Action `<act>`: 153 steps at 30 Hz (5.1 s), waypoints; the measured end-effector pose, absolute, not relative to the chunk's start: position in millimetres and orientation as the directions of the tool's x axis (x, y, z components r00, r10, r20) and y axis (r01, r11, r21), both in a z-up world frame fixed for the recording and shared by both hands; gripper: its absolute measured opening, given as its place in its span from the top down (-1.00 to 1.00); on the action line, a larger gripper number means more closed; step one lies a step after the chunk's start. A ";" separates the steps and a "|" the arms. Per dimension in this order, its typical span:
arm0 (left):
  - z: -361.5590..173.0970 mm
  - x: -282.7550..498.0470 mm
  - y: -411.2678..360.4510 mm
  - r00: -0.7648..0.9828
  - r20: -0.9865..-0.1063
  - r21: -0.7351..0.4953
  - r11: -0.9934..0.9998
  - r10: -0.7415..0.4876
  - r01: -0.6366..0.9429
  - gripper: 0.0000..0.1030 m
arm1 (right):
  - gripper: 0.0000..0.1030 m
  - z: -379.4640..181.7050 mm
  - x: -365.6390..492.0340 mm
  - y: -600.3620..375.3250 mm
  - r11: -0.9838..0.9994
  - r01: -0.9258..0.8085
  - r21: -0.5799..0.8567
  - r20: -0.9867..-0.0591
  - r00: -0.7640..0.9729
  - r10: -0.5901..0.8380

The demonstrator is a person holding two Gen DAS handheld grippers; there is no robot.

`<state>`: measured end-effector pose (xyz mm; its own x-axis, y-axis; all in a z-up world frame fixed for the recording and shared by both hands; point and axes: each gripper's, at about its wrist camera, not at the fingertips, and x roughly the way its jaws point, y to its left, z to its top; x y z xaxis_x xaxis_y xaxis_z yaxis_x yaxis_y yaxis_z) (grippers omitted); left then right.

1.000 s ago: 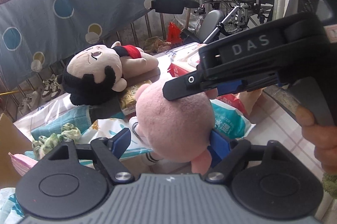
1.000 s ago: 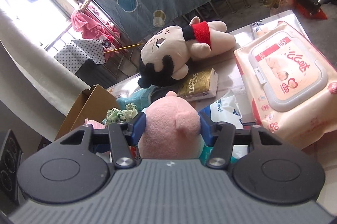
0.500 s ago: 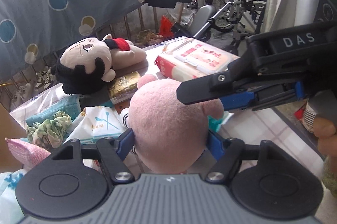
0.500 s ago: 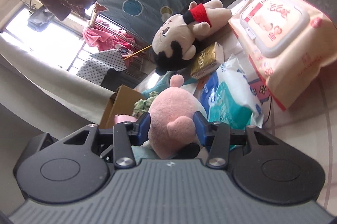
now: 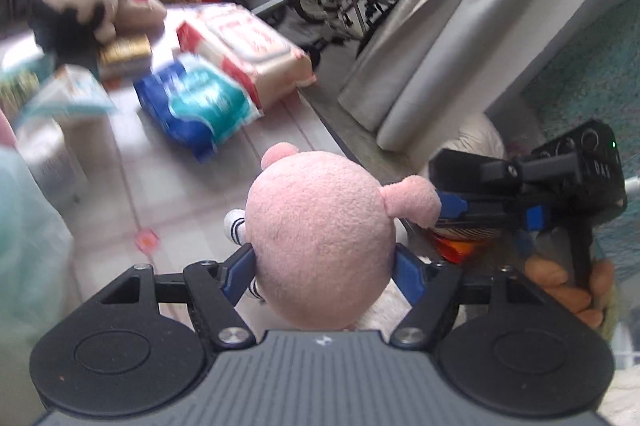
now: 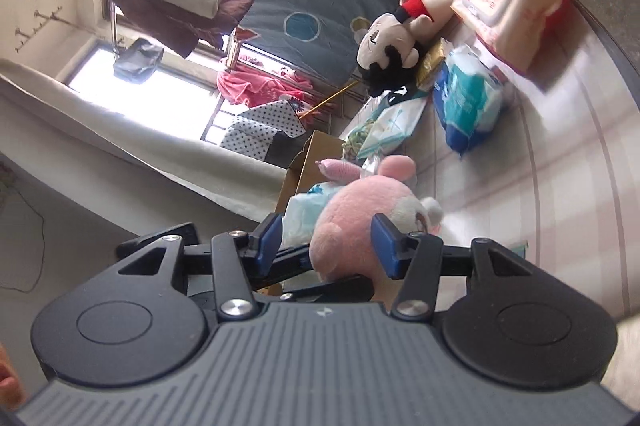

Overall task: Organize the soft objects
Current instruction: 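Lift the pink plush doll with the left tool, then grasp the blue-and-white wipes pack with the right tool while the left tool holds the doll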

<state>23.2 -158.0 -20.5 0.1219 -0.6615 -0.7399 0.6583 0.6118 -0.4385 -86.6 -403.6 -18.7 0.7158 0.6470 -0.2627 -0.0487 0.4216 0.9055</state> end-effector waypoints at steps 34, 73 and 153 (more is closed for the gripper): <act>-42.1 60.9 -131.1 0.086 -0.698 -0.564 0.619 -0.711 0.546 -0.36 | -0.13 -66.3 -38.1 -404.4 0.298 0.075 0.952 -0.245 0.770 0.589; -56.0 48.5 -161.4 0.503 -0.803 0.046 0.809 -0.320 0.587 -0.62 | -0.42 -64.9 14.2 -411.1 0.627 0.155 0.764 -0.497 0.760 0.418; -57.4 29.2 -144.5 0.482 -0.766 -0.095 0.816 -0.426 0.570 -0.68 | 0.36 -81.5 -34.5 -413.2 0.685 0.217 0.696 -0.648 0.601 0.468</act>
<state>29.2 -144.4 -57.4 0.4821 -0.4258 -0.7657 0.5699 0.8162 -0.0950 -34.5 -413.2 -81.5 0.6013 0.4678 -0.6477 0.2171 0.6845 0.6959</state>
